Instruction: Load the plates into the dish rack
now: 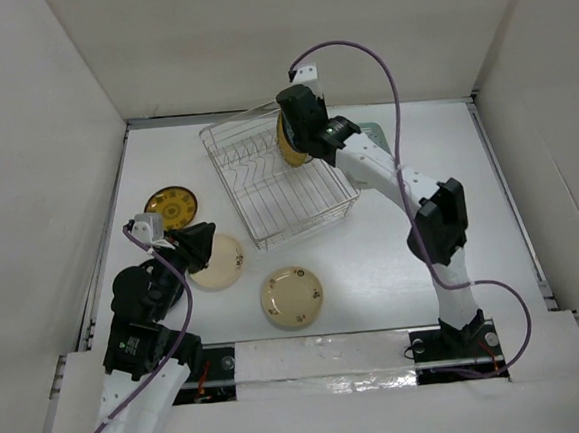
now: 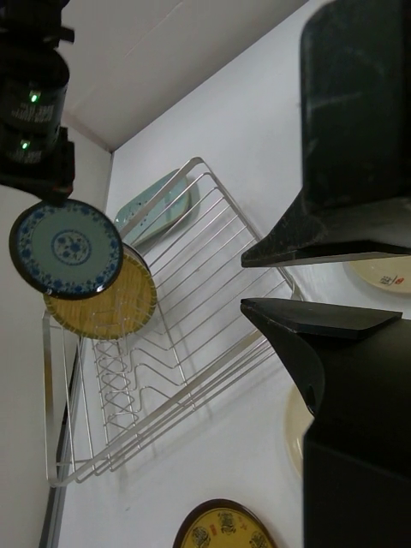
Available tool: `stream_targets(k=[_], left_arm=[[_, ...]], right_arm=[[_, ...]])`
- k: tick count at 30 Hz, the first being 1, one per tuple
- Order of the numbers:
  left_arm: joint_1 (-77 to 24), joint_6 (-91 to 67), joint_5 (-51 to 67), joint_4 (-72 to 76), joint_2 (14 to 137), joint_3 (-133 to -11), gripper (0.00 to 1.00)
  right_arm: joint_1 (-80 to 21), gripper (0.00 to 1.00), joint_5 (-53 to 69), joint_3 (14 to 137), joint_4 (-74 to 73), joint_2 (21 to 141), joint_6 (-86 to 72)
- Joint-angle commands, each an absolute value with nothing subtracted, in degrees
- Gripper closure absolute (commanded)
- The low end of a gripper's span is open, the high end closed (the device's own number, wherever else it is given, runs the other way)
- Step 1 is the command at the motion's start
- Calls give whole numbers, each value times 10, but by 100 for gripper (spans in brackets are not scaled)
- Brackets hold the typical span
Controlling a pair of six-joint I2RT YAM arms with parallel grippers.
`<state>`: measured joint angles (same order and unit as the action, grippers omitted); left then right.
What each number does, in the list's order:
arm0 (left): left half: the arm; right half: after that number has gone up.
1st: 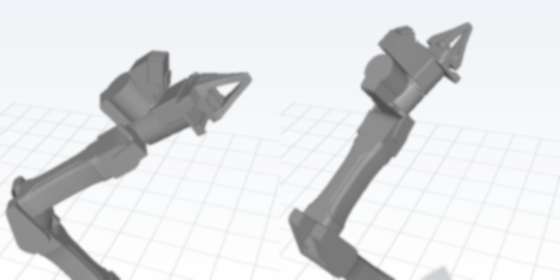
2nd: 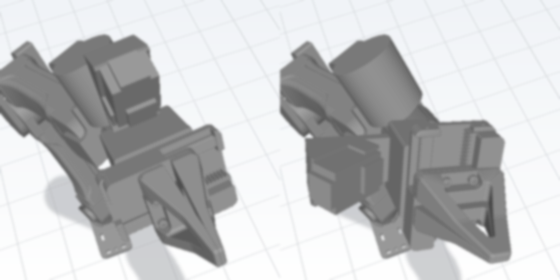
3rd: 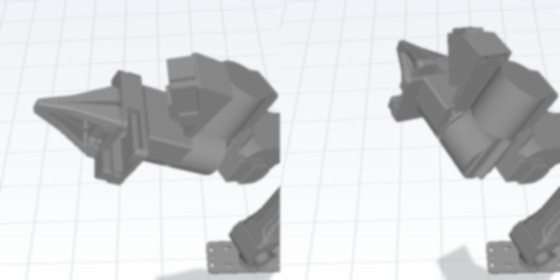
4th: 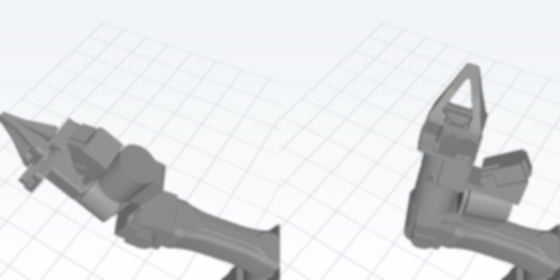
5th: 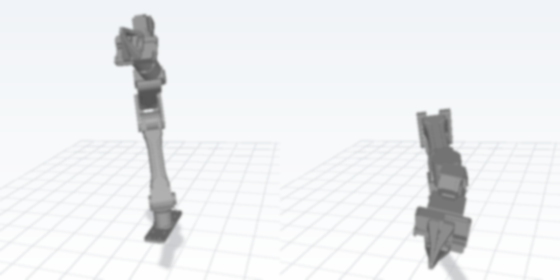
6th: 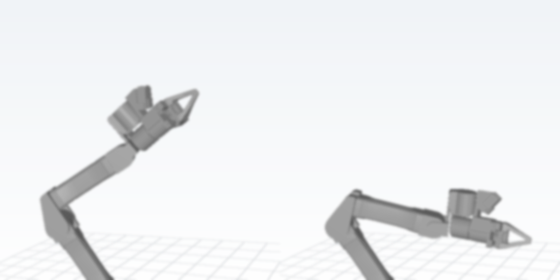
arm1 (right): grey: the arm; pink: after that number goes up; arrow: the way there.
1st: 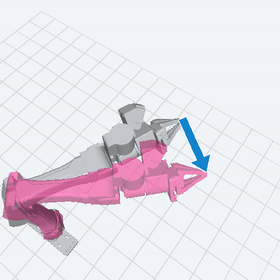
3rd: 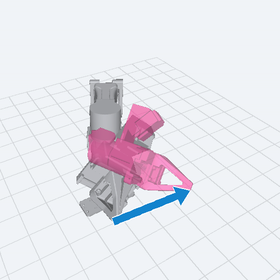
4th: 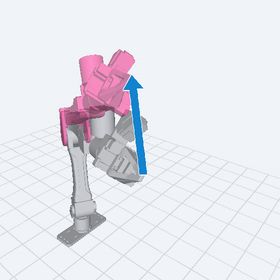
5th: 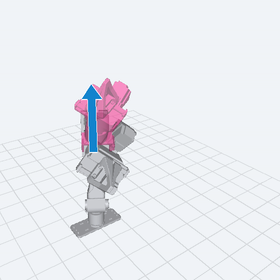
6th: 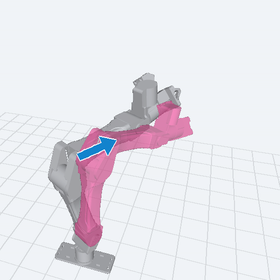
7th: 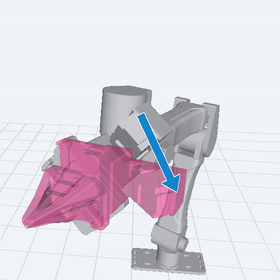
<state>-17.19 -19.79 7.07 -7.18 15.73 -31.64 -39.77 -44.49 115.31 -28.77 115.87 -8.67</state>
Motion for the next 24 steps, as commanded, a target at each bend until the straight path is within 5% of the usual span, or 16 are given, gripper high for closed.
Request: stream_targets(k=[1,7,24], left_arm=[[-179,-194,68,-54,154,-320,81],[-185,-193,60,-57,152,-321,81],[-190,-192,52,-59,167,-322,81]], right_arm=[[-408,100,-541,1283,-277,1197,-11],[-408,100,-551,1434,-306,1325,29],[-436,100,-488,1385,-295,1393,-41]])
